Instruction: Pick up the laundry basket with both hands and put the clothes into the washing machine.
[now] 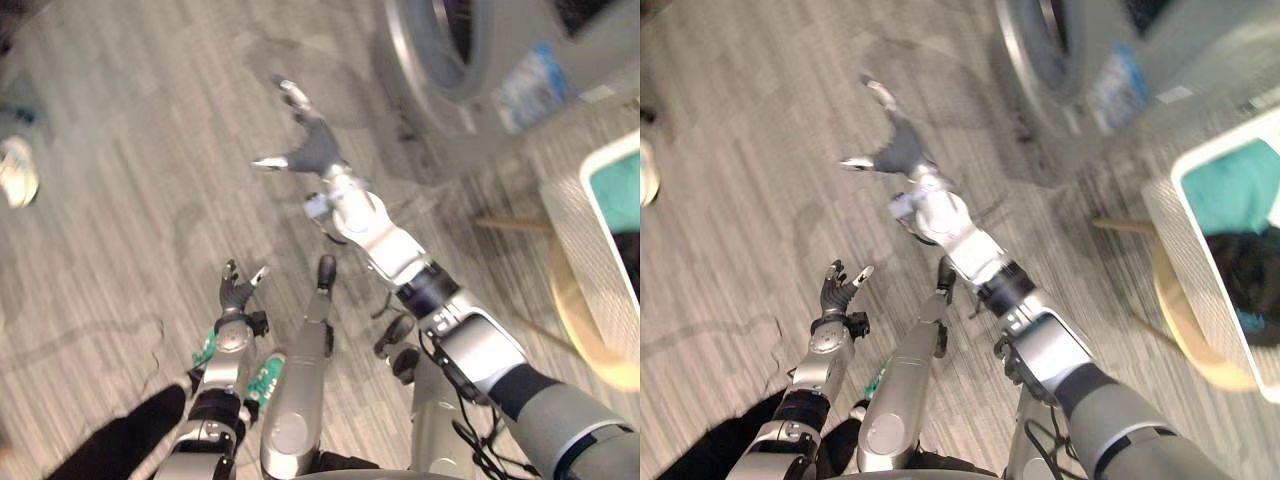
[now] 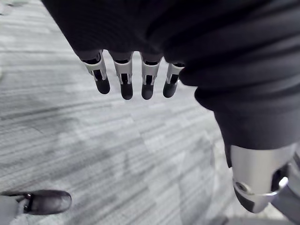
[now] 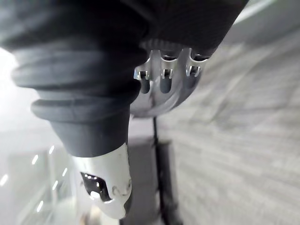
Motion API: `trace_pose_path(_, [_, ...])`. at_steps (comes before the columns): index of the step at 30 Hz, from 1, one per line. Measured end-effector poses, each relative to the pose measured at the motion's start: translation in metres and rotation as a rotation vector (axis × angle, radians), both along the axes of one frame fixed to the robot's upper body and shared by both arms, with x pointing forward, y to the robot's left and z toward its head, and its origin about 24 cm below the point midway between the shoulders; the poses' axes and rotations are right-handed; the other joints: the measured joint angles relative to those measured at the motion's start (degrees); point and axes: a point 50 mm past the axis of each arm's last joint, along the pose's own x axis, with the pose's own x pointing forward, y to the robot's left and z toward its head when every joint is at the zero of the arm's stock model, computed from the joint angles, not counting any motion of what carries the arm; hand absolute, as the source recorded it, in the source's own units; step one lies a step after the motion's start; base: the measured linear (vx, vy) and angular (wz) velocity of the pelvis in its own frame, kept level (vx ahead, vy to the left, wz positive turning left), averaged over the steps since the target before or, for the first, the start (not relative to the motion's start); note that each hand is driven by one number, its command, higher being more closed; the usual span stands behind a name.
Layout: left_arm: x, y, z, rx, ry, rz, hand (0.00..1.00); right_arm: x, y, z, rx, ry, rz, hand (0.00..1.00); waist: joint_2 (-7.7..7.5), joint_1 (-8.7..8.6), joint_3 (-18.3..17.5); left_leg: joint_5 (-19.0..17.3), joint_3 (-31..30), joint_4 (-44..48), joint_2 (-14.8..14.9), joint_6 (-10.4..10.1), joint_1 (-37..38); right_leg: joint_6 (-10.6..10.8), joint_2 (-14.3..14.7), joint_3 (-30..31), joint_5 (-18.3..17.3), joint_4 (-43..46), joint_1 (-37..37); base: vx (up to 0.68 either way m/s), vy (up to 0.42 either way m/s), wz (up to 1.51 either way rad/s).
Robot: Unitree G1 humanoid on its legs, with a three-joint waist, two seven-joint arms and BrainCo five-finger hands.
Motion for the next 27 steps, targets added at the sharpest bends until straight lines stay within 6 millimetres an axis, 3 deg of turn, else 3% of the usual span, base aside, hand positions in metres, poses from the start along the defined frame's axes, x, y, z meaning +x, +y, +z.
trace_pose_path(2, [0.02,0.019,0.039,0.078,-0.087,0.034,0.0,-0.019,-0.018,-0.049,-0.027,0.144,-0.065,0.0,-1.01,-1.92,-0.24,-0.03,0.26,-0.02,0.58,-0.03,0.33,-0.78,0.8,0.77,0.86,-0.81,0.04,-0.08,-0.026,-0.28])
trace_pose_path(3, [0.025,0.025,0.052,0.1,-0.116,0.041,0.0,-0.024,-0.022,-0.059,-0.028,0.177,-0.078,0.0,-1.23,-2.18,-0.18,-0.08,0.29,-0.06,0.79,-0.09,0.33,-0.67,1.04,0.91,1.03,-1.07,0.0,-0.07,-0.011,-0.21])
trace_pose_path(5, [0.038,0.051,0.108,0.203,-0.237,0.085,0.0,-0.048,-0.034,-0.095,-0.036,0.292,-0.103,0.0,-2.95,-2.94,-0.28,-0.35,0.97,-0.58,1.37,-0.44,0.23,-1.48,1.72,1.27,1.75,-2.05,-0.45,-0.07,0.01,-0.19])
trace_pose_path(6, [0.04,0.058,0.124,0.233,-0.268,0.099,0.0,-0.055,-0.035,-0.101,-0.032,0.314,-0.097,0.0,-3.21,-3.34,-0.25,-0.43,1.02,-0.93,1.51,-0.54,0.22,-1.18,1.9,1.24,1.93,-2.37,-0.47,-0.04,0.022,-0.15])
trace_pose_path(8, [0.041,0.078,0.176,0.318,-0.377,0.145,0.0,-0.076,-0.042,-0.116,-0.009,0.36,-0.087,0.0,-4.67,-3.71,-0.28,-0.66,1.15,-0.9,1.97,-0.73,-0.86,-0.87,2.57,1.37,3.37,-4.52,-0.69,0.0,0.049,-0.14])
trace_pose_path(11, [0.035,0.094,0.228,0.418,-0.479,0.196,0.0,-0.092,-0.055,-0.125,0.018,0.388,-0.117,0.0,-6.13,-4.84,-0.9,-1.16,1.3,0.13,2.16,0.03,-3.43,-0.23,3.07,1.12,5.92,-8.2,-0.69,0.05,0.078,-0.03])
trace_pose_path(15, [0.024,0.11,0.263,0.485,-0.524,0.237,0.0,-0.096,-0.072,-0.116,0.063,0.34,-0.177,0.0,-8.43,-5.03,-1.21,-2.71,2.89,3.22,2.95,1.3,-6.43,1.63,3.51,1.96,9.3,-13.12,-0.55,0.05,0.055,-0.16])
trace_pose_path(20, [0.02,0.105,0.298,0.486,-0.607,0.243,0.0,-0.102,-0.086,-0.105,0.143,0.273,-0.236,0.0,-9.87,-4.9,-1.2,-4.7,2.63,6.58,3.64,1.87,-10.5,2.47,4.25,1.99,12.75,-18.18,-0.58,0.02,0.029,-0.09])
trace_pose_path(22, [0.022,0.099,0.298,0.512,-0.61,0.232,0.0,-0.104,-0.085,-0.103,0.165,0.268,-0.234,0.0,-10.06,-4.62,-1.24,-5.23,2.54,7.73,3.81,2.08,-11.26,2.02,4.33,2.2,13.56,-19.03,-0.57,0.02,0.014,-0.1])
trace_pose_path(27, [0.022,0.11,0.294,0.512,-0.556,0.281,0.0,-0.106,-0.083,-0.093,0.238,0.214,-0.225,0.0,-10.26,-4.83,-1.15,-6.55,2.52,9.52,4.69,1.88,-12.76,2.36,5.07,2.55,14.79,-20.4,-0.65,0.02,-0.014,-0.09])
